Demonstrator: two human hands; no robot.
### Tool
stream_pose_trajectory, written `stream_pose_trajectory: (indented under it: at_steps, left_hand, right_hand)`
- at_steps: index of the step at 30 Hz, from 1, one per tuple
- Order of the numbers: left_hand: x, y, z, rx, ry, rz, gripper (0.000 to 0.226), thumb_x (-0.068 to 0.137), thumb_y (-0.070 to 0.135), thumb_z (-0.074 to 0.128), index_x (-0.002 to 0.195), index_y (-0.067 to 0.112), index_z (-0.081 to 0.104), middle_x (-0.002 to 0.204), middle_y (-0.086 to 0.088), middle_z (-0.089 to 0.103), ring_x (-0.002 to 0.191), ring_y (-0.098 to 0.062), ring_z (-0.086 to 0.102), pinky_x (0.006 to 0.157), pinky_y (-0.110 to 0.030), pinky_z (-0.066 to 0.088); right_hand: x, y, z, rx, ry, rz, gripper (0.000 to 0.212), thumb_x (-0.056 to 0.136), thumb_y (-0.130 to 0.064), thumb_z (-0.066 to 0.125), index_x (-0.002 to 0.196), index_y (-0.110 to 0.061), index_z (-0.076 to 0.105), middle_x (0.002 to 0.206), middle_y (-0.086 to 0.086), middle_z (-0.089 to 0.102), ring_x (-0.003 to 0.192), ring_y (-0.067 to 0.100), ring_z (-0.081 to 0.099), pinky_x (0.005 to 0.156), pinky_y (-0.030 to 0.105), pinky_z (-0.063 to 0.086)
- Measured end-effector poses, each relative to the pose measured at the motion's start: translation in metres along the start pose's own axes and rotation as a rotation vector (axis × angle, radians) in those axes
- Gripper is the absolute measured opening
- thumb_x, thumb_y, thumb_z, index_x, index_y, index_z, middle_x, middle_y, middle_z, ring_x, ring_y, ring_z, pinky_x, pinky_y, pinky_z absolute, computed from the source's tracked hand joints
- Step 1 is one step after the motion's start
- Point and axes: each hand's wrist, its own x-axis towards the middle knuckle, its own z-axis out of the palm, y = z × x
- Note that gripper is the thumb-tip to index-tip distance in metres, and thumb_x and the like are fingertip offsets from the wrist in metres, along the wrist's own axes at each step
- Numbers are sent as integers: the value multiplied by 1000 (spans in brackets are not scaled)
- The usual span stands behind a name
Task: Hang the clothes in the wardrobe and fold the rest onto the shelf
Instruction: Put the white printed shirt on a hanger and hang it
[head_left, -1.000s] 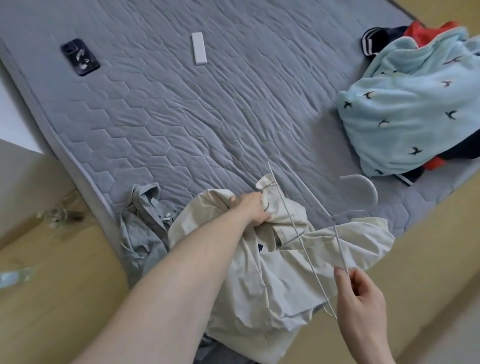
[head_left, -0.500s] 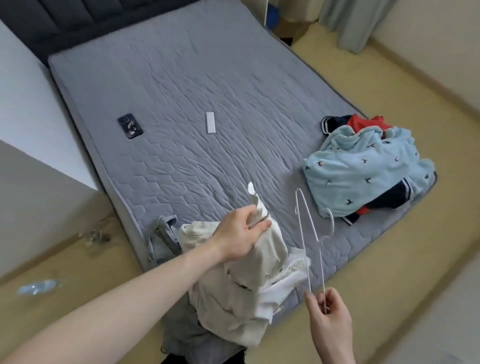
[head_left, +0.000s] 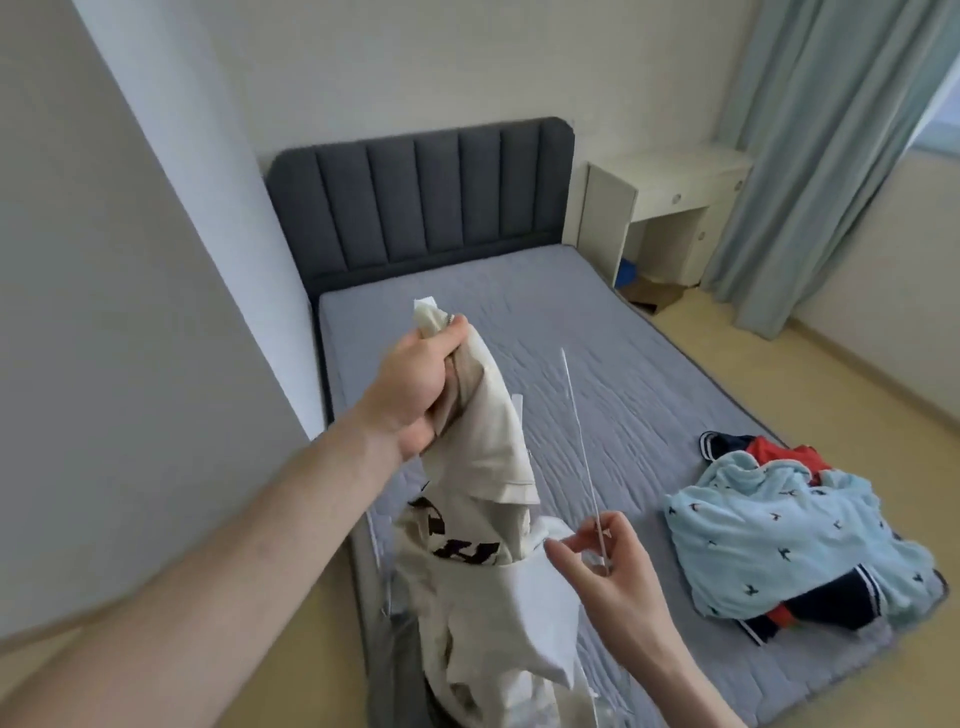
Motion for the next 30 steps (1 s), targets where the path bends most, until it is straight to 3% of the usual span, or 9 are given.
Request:
stream_pose_trajectory:
  at_steps: [4,7,10,14,18,20,23,27,30]
  left_hand:
    - [-40,83,-20,-11,61,176,38,105,34,54,81,6,61,75,-12,60,75,-26,63,68,-28,60]
    - [-63,131,-35,9,85,349,72,109,29,42,39,12,42,37,-2,39,47,-16,42,61,-16,50]
    - [-87,172,-53,-91,120,456,58,110,25,42,53,12,38,39,3,38,46,-12,38,61,-18,47]
    - [-119,218,-78,-279,152,514,25,104,29,56,88,11,62,70,-1,68,66,-13,69,65,-26,58]
    - [-149,266,-100,-277,202,662,27,101,31,62,108,5,68,87,-8,72,77,-19,73,65,-29,59]
    - [-164,282,-106,-213,261,763,37,99,32,64,118,1,64,98,-11,72,87,-23,74,73,-35,62]
    - [-184,290,-115,-155,318,873,27,98,31,65,109,8,60,98,-8,67,95,-24,70,89,-41,59]
    - [-205,287,-136,-128,390,985,13,100,24,61,92,17,54,87,1,64,81,-12,65,78,-29,55]
    - [-218,282,-150,-114,429,1026,10,102,22,59,96,16,53,89,3,64,79,-5,64,77,-23,51]
  right_hand:
    - [7,-79,41,-27,-184,-154,38,71,-58,79,88,-47,47,111,-22,73,64,7,54,66,21,49]
    - [9,-132,72,-50,-192,-264,41,68,-62,80,87,-49,46,118,-30,68,59,13,54,65,27,52]
    - [8,-173,95,-144,-166,-335,53,62,-72,77,93,-43,45,115,-36,65,74,6,61,67,20,49]
    - [8,-205,117,-193,-114,-405,55,72,-64,78,90,-26,43,105,-35,67,50,7,43,51,13,40]
    - [1,-229,133,-187,46,-437,37,86,-43,76,87,-21,48,93,-27,72,59,12,52,59,25,44]
    - [-13,-241,144,-127,110,-454,28,86,-38,77,91,-26,52,96,-24,71,58,5,56,62,27,44]
    - [-45,-257,166,-21,120,-502,27,82,-38,77,92,-31,53,93,-25,64,48,3,47,61,28,46]
    - [-99,-281,193,134,-16,-578,30,81,-26,81,90,-19,53,80,-16,64,50,-1,46,51,14,45]
    - [-135,-296,217,152,-165,-567,43,65,-51,83,90,-34,53,93,-17,69,62,1,59,62,15,50]
